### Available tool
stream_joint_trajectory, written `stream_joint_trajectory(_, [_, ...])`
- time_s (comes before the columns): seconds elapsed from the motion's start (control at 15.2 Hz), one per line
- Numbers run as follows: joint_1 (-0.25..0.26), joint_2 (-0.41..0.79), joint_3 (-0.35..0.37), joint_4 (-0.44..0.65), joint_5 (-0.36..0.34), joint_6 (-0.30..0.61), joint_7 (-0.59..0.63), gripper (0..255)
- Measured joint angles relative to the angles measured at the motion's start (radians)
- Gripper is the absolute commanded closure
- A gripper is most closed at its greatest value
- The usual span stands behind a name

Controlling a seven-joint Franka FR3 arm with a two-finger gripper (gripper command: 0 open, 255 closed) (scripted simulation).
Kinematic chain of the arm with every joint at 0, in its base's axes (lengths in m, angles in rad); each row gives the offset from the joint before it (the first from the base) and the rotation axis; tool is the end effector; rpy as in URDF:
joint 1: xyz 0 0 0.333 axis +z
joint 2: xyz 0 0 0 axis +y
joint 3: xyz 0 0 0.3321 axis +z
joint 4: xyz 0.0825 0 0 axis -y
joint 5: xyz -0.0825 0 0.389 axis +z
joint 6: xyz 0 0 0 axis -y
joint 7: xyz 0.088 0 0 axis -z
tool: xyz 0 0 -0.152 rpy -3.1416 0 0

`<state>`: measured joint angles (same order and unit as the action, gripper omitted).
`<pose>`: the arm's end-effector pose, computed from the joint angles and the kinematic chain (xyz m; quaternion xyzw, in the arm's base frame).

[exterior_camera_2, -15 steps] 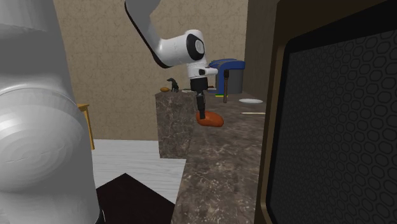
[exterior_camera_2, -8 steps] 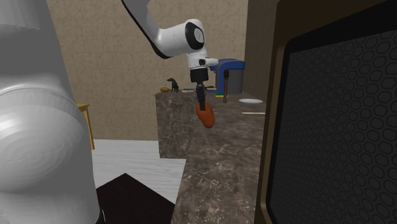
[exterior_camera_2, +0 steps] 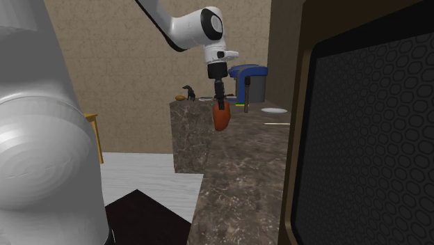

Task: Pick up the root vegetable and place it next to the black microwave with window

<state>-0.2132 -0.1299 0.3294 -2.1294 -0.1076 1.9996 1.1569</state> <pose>0.5133 0.0517 0.4317 0.8759 -0.4775 0.0383 0.0584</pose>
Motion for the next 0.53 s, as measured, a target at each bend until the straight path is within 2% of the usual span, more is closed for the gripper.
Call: stream_joint_trajectory(0.53, [0.000, -0.018, -0.003, 0.086, 0.010, -0.102, -0.017, 255])
